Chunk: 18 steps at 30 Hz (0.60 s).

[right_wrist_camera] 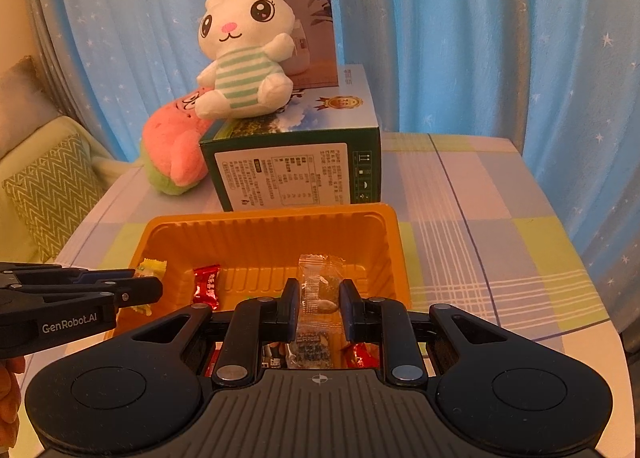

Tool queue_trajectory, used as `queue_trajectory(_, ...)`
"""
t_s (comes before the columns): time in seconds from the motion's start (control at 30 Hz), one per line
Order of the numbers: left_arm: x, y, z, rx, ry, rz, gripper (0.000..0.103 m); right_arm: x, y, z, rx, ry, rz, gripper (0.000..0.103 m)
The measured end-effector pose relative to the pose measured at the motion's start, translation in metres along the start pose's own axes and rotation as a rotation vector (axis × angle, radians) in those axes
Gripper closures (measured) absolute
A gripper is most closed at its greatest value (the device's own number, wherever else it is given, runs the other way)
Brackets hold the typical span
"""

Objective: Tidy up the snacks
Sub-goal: 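Open both tools to drop the candies into the tray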

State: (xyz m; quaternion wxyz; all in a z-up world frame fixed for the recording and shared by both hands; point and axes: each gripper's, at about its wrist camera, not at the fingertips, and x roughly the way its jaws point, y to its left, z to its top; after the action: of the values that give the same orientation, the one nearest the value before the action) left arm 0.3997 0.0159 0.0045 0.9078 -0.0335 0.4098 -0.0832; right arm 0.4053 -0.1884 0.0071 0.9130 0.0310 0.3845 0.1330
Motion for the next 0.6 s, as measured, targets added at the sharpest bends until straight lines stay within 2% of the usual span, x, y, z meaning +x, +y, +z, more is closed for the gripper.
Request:
queue_trajectory(0.37, 0.011, -0.003, 0.008, -0.002, 0.001, -0.009, 0.084, 0.006, -0.003, 0.003, 0.012, 0.002, 0.0, 0.081)
queue_trajectory(0.47, 0.015, -0.005, 0.009, -0.005, 0.007, -0.035, 0.082, 0.007, -0.005, 0.003, 0.015, 0.003, -0.001, 0.081)
queue_trajectory(0.57, 0.016, -0.005, 0.008, 0.0, 0.0, -0.037, 0.046, 0.007, -0.006, 0.003, 0.02, 0.005, -0.002, 0.081)
queue_trajectory(0.6, 0.016, -0.005, 0.007, 0.007, -0.004, -0.032, 0.045, 0.008, -0.006, 0.003, 0.022, 0.005, -0.002, 0.081)
